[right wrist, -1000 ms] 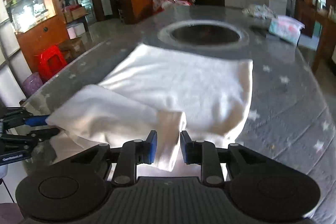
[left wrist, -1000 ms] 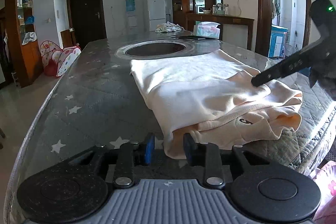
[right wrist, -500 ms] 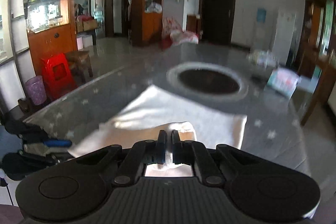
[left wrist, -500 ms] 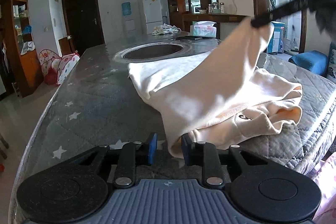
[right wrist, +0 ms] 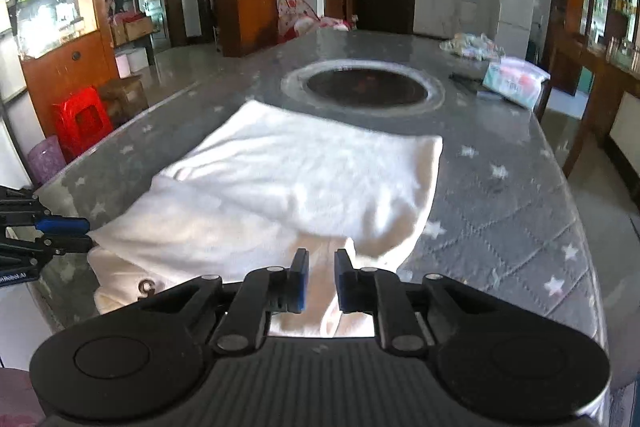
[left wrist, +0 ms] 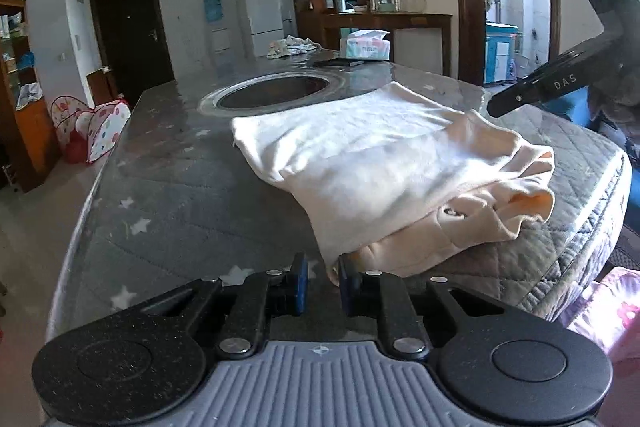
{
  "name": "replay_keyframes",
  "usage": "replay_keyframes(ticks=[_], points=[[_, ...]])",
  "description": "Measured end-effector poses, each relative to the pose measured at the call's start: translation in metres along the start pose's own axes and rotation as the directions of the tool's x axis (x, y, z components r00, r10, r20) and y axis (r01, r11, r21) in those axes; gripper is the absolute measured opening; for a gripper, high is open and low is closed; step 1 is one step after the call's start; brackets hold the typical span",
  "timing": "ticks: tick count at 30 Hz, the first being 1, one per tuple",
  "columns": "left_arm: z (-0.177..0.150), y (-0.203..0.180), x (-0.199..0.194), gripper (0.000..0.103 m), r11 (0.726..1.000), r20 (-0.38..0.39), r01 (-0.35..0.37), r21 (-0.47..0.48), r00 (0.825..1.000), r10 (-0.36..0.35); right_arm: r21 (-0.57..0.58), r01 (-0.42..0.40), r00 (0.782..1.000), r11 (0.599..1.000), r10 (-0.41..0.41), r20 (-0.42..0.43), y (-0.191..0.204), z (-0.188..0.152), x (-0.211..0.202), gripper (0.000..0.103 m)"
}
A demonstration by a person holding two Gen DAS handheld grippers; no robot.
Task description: Fold clothes
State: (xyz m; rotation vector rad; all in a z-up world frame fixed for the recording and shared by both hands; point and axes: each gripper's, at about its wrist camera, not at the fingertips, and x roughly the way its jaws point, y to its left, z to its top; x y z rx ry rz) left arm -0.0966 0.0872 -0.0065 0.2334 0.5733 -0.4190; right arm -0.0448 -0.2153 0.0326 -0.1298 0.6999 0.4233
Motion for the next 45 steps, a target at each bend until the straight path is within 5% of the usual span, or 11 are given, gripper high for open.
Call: replay_keyframes(ticks=[10,18,31,35,45], points=[[0.054,-0.01,0.045,0.019,0.995,0.083,0.1,-0.017,0.992,-0.098,-0.051,-0.009,0.999,0.999,0.012,0.045,0.004,-0.003,0.022,0.018],[0.056,-0.018,0.1,0.019,0.995,-0.007,0.096,0.014,0.995,-0.096,-0.058,-0.005,1.0,0.998,0.006,0.013,-0.003,-0.016,0.039,0.018],[0.043,-0.026,0.066,0.022,0.989,0.017,0.092,0.112,0.995,-0.095,-0.165,-0.073,0.997,0.984,0.072,-0.015,0.018,-0.036,0.017,0.02],[0.034,-0.028,0.039,0.033,0.982,0.024,0.109,0.156,0.993,-0.114,-0.177,-0.073,0.997,0.981,0.071,-0.018,0.021,-0.04,0.014,0.026],[0.005,-0.062,0.007,0.043,0.914,0.009,0.158,0.374,0.985,-0.174,-0.196,-0.075,0.997,0.978,0.074,-0.011,0.023,-0.038,-0.002,0.035]])
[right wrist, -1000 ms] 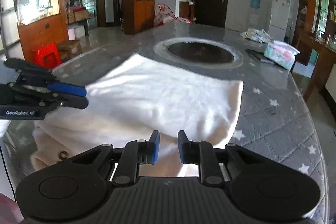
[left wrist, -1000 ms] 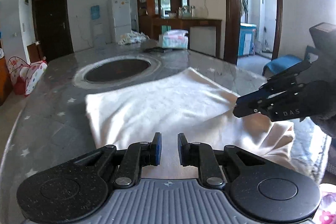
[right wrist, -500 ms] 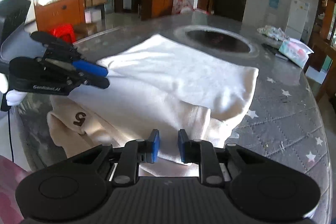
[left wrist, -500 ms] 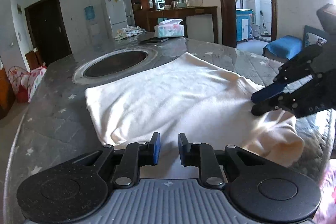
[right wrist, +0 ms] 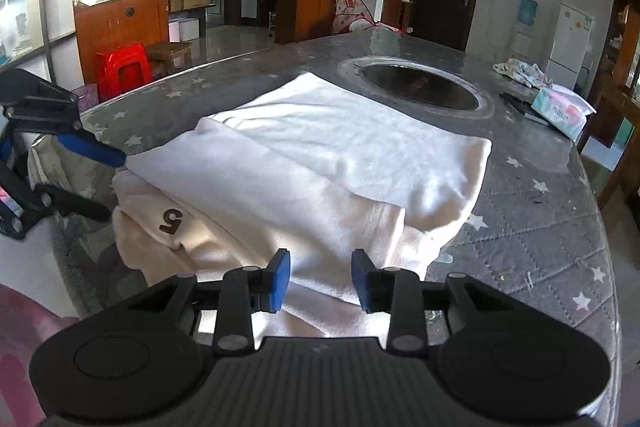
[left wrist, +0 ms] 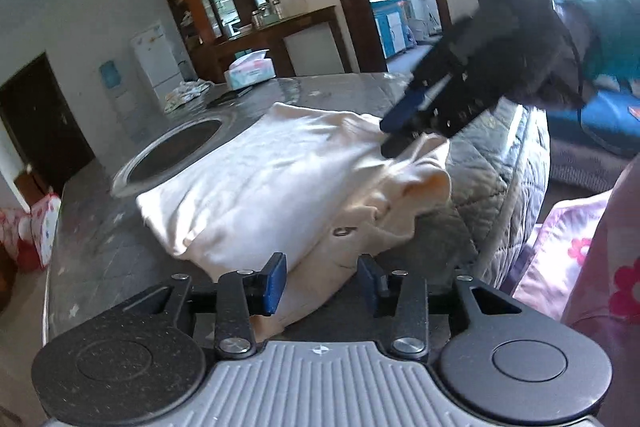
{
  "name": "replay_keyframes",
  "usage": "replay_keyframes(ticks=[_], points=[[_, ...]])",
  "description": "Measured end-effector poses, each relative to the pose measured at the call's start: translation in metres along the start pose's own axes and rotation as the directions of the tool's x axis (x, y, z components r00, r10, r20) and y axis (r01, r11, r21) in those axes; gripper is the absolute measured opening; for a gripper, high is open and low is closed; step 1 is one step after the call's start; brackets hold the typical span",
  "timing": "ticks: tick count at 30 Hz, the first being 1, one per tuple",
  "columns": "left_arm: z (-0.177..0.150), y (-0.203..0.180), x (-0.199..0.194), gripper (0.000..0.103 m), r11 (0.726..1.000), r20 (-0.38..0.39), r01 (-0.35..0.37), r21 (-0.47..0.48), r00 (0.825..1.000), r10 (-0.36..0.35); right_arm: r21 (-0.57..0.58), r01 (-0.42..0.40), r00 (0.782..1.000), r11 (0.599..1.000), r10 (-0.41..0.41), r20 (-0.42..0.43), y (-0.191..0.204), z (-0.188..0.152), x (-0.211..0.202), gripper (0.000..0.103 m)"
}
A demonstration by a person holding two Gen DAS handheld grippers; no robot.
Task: Fold clothes
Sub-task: 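Grasp the sweatshirt edge with the right tool and lift it while the left tool grasps the hem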
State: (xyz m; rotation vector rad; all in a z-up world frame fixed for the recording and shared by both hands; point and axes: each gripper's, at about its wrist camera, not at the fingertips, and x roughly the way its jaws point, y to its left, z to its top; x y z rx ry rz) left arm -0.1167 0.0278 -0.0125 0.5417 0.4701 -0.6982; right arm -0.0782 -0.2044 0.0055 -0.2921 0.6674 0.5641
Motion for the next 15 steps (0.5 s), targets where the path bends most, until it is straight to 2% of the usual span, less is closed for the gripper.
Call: replay_keyframes(ticks=[2,5,7,9,15], points=[[0.001,-0.008,0.009,0.042,0.999,0.007,-0.004,0.036,1.0,0.004,-0.006,0.002,1.0,1.0,-0.002,0.002,0.001,0.0,-0.005,0.042],[0.001,-0.02,0.02,0.04,0.995,0.02,-0.015,0.1,1.0,0.013,-0.032,0.01,1.0,0.999,-0.01,-0.001,0.005,-0.001,-0.013,0.046],[0.002,-0.026,0.024,0.022,0.99,0.031,-0.023,0.139,0.999,0.019,-0.071,0.013,1.0,0.997,-0.014,-0.008,0.008,-0.004,-0.019,0.047],[0.005,-0.022,0.026,0.012,0.992,0.038,-0.021,0.126,0.999,0.017,-0.116,0.011,1.0,0.993,-0.013,-0.013,0.012,-0.007,-0.025,0.054],[0.027,0.018,0.027,0.009,1.0,0.08,-0.01,-0.014,0.997,0.011,-0.278,-0.008,1.0,0.961,0.003,-0.019,0.027,-0.019,-0.033,0.06]])
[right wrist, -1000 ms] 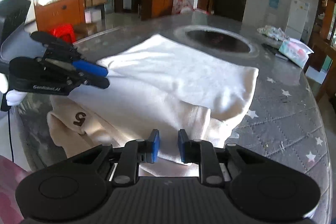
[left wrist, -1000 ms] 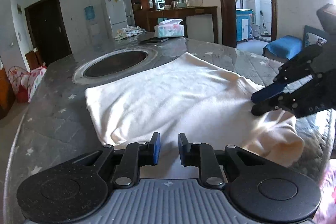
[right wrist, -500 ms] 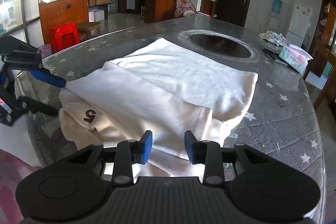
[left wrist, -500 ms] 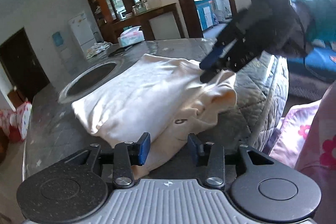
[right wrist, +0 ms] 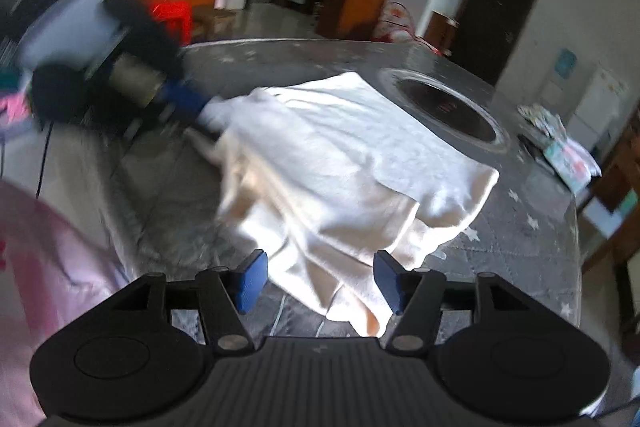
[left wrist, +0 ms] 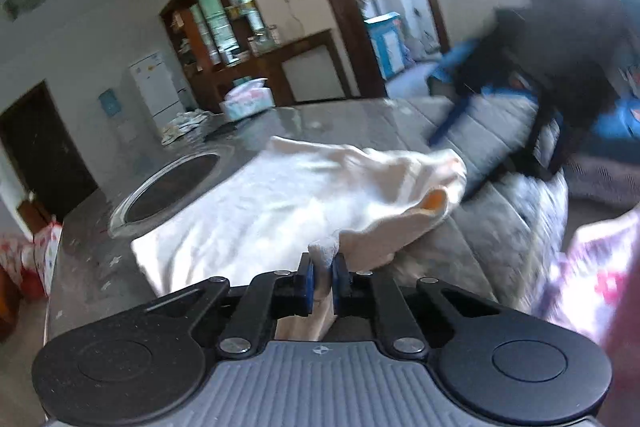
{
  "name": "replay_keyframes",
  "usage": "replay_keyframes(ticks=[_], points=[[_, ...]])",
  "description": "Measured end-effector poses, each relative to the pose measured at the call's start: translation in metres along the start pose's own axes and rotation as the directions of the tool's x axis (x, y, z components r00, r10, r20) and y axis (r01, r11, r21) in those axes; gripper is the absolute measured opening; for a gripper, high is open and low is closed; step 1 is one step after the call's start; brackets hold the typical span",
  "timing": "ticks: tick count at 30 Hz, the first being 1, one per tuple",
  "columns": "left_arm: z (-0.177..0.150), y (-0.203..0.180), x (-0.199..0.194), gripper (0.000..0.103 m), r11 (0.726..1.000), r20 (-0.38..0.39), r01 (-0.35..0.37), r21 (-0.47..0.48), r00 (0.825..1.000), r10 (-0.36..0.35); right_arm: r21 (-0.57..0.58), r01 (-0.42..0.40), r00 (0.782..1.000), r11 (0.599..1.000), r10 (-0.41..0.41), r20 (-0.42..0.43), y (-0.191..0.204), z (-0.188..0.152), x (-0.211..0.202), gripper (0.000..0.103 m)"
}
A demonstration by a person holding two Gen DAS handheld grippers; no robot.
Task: Fold clothes
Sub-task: 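Grasp the sweatshirt edge with the right tool and lift it while the left tool grasps the hem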
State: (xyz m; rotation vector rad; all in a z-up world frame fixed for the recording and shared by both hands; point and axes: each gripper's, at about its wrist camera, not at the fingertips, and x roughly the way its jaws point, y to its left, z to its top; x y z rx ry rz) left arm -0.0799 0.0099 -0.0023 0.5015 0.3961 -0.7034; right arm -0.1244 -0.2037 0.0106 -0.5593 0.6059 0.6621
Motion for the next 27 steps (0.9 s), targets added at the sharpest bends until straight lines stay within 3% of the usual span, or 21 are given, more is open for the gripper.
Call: replay_keyframes(ticks=[6,9,11,13,16,18,20,27], points=[[0.018,0.038,0.023,0.009,0.992,0.014,0.051,-0.117,0.999,-0.05,-0.052,0.023,0.999,0.998,-0.021,0.05,0.001,0.002,0.02,0.068],[0.018,0.049,0.034,0.009,0.987,-0.004,0.065,-0.149,0.998,-0.066,-0.029,0.019,0.998,0.999,-0.017,0.054,-0.006,0.006,0.037,0.056],[0.015,0.052,0.037,0.01,0.985,-0.011,0.073,-0.157,0.997,-0.075,-0.017,0.016,0.999,1.0,-0.016,0.036,-0.011,0.008,0.047,0.039],[0.011,0.049,0.034,0.013,0.986,-0.015,0.077,-0.15,0.997,-0.08,0.013,-0.024,0.999,1.0,0.024,0.029,-0.018,0.01,0.051,0.027],[0.003,0.041,0.025,0.022,0.989,-0.019,0.071,-0.126,0.997,-0.074,0.052,-0.065,0.998,0.997,0.064,0.023,-0.026,0.012,0.051,0.019],[-0.004,0.034,0.018,0.033,0.993,-0.023,0.06,-0.101,0.998,-0.063,0.076,-0.082,0.997,0.994,0.081,0.019,-0.03,0.014,0.05,0.018],[-0.012,0.027,0.013,0.037,0.996,-0.033,0.052,-0.075,0.998,-0.055,0.093,-0.092,0.996,0.991,0.091,0.016,-0.033,0.015,0.05,0.017],[-0.037,0.013,0.004,0.042,1.0,-0.086,0.009,0.011,0.996,-0.008,0.097,-0.086,0.996,0.992,0.086,0.009,-0.032,0.017,0.05,0.017]])
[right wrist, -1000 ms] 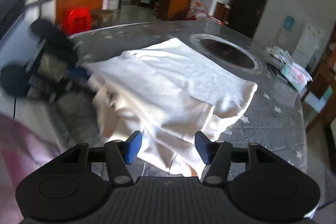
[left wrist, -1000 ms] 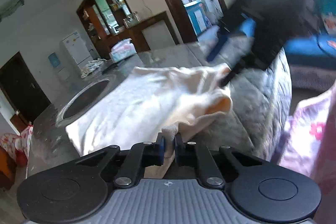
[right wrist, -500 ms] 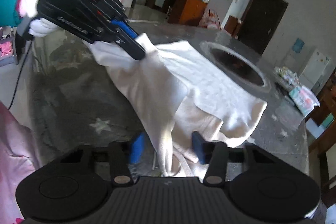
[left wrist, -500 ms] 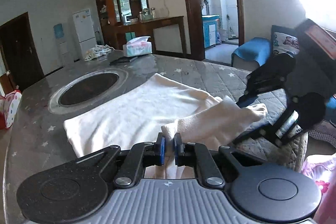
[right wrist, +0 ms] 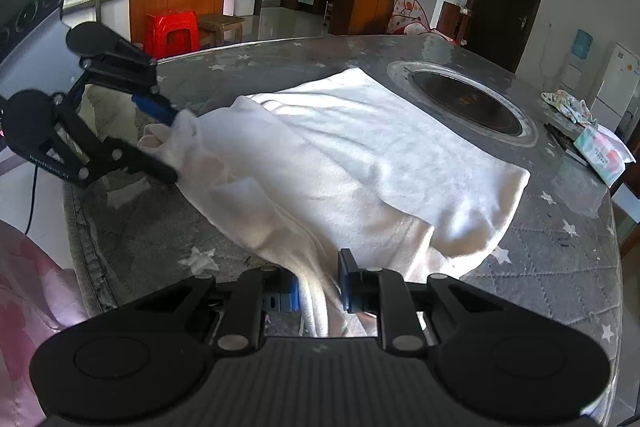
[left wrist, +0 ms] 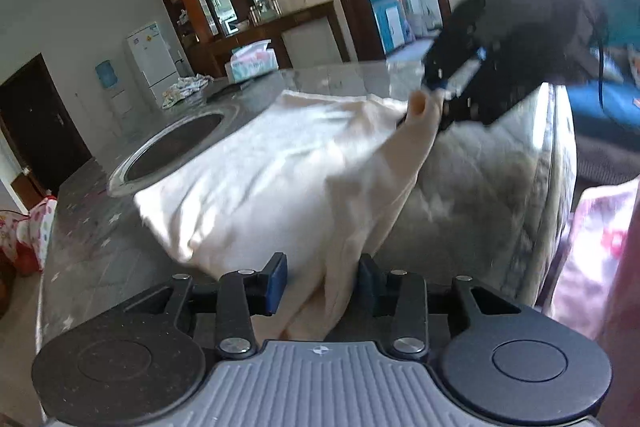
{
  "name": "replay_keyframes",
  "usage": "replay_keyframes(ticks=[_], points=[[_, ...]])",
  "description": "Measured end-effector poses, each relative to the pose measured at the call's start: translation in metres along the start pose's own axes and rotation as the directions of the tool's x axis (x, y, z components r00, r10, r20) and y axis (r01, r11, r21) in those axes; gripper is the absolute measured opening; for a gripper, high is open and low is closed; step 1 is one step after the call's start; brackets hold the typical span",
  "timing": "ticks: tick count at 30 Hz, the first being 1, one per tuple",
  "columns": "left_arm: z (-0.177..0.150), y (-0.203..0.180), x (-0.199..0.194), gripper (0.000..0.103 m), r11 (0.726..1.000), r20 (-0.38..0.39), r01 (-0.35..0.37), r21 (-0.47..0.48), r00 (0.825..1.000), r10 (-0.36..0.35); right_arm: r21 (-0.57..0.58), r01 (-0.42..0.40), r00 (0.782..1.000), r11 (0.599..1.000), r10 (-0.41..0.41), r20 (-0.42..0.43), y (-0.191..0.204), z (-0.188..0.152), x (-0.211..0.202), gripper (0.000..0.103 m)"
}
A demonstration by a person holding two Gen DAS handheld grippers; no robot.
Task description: Fold clothes
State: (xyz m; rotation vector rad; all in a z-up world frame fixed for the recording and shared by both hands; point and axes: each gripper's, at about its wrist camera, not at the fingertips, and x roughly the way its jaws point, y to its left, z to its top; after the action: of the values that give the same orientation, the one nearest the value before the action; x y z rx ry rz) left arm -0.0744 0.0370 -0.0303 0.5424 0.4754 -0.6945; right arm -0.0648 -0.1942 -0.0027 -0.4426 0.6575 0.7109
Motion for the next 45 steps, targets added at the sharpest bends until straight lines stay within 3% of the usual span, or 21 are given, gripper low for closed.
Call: replay_keyframes(ticks=[4,6,9,10,16,23,27,33,39,43,45], points=[[-0.006,0.006,-0.001,0.042,1.0,-0.002,-0.012,-0.003,1.0,0.012,0.0,0.009,1.0,1.0,-0.009,0.002,0.002,-0.001,0.0,0.017],[-0.009,0.01,-0.001,0.026,1.0,-0.002,-0.001,-0.024,1.0,0.001,0.004,0.016,1.0,1.0,-0.016,0.003,0.003,-0.002,0.0,0.017],[-0.009,0.014,-0.004,0.013,0.998,0.007,0.01,-0.068,1.0,-0.009,0.014,0.02,1.0,1.0,-0.02,0.007,0.006,-0.005,-0.004,0.015],[-0.008,0.016,-0.006,0.011,0.996,0.013,0.017,-0.088,1.0,-0.016,0.014,0.02,1.0,1.0,-0.02,0.011,0.007,-0.005,-0.006,0.01],[0.003,0.022,-0.035,0.009,0.981,0.062,0.072,-0.18,0.996,-0.062,0.024,-0.012,0.999,1.0,0.011,0.036,0.011,-0.001,-0.033,0.007],[0.017,0.012,-0.101,0.009,0.962,0.128,0.135,-0.237,0.986,-0.107,0.05,-0.127,0.992,0.991,0.126,0.031,0.027,0.005,-0.1,0.007],[0.029,0.018,-0.102,0.008,0.958,0.143,0.134,-0.252,0.985,-0.1,0.062,-0.134,0.991,0.989,0.132,0.036,0.023,0.013,-0.114,0.007],[0.053,0.049,-0.071,0.008,0.96,0.146,0.13,-0.248,0.985,-0.096,0.142,-0.083,0.995,0.986,0.074,0.064,-0.018,0.034,-0.094,0.007],[0.068,0.086,-0.013,0.008,0.957,0.092,0.14,-0.256,0.988,-0.12,0.215,-0.055,0.998,0.975,0.048,0.035,-0.065,0.046,-0.048,0.007],[0.063,0.106,0.03,0.011,0.938,0.039,0.12,-0.324,0.993,-0.114,0.295,-0.039,0.999,0.955,0.04,0.001,-0.089,0.041,-0.009,0.009],[0.058,0.116,0.048,0.013,0.92,0.01,0.087,-0.381,0.996,-0.09,0.33,-0.006,1.0,0.944,0.007,-0.002,-0.096,0.034,0.009,0.019]])
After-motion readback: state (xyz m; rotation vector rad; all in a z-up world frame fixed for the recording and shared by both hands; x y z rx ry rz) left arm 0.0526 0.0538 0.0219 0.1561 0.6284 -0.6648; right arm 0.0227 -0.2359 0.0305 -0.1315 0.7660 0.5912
